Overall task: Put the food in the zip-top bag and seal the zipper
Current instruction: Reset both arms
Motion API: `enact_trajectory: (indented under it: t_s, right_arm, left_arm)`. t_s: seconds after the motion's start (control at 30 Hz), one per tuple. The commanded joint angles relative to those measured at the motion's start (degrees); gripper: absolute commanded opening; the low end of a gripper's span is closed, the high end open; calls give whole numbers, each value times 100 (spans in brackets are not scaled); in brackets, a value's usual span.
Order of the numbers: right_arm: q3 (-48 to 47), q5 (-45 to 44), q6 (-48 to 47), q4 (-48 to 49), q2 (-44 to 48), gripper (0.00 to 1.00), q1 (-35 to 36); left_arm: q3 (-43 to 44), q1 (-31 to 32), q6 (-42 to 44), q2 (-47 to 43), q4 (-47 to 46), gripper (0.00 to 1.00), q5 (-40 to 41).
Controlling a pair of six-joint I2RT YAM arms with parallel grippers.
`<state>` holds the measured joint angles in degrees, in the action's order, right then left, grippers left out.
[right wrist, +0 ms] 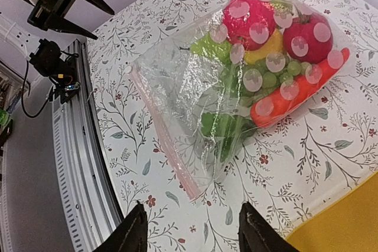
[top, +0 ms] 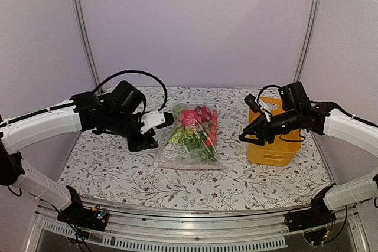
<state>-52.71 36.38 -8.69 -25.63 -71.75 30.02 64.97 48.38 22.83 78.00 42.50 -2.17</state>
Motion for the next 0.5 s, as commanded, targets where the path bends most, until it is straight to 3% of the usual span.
enact_trajectory:
  t_s: [0.0,0.07,0.1,0.13,0.17,0.3,0.47]
  right_arm:
    - [-328,-714,92,-324,291,58,-34]
    - [-744,-1131,175,-346,264,69,-75]
    - [-979,-1521,221,-335,224,78,-119]
    - [-1244,-1822,329,-312,190,94,-183]
    - [-1499,-2065,541,-286,107,98,-300]
    - [-2779,-3152,1330,-187,-263,99,-558]
    - [-3951,-4148,1775,-258,-666,99,-559]
  left_arm:
    - [281,98,-64,-319,430,49,1114]
    - [346,52,-161,-428,-40,55,1766]
    - [403,4,-222,-449,-260,60,2014]
    - [500,-72,-318,-422,-475,66,2268]
    - [662,-141,-414,-368,-620,71,2537]
    - [1672,-397,-1021,-22,-818,86,2981]
    - [3101,-525,-1812,336,-868,96,3026]
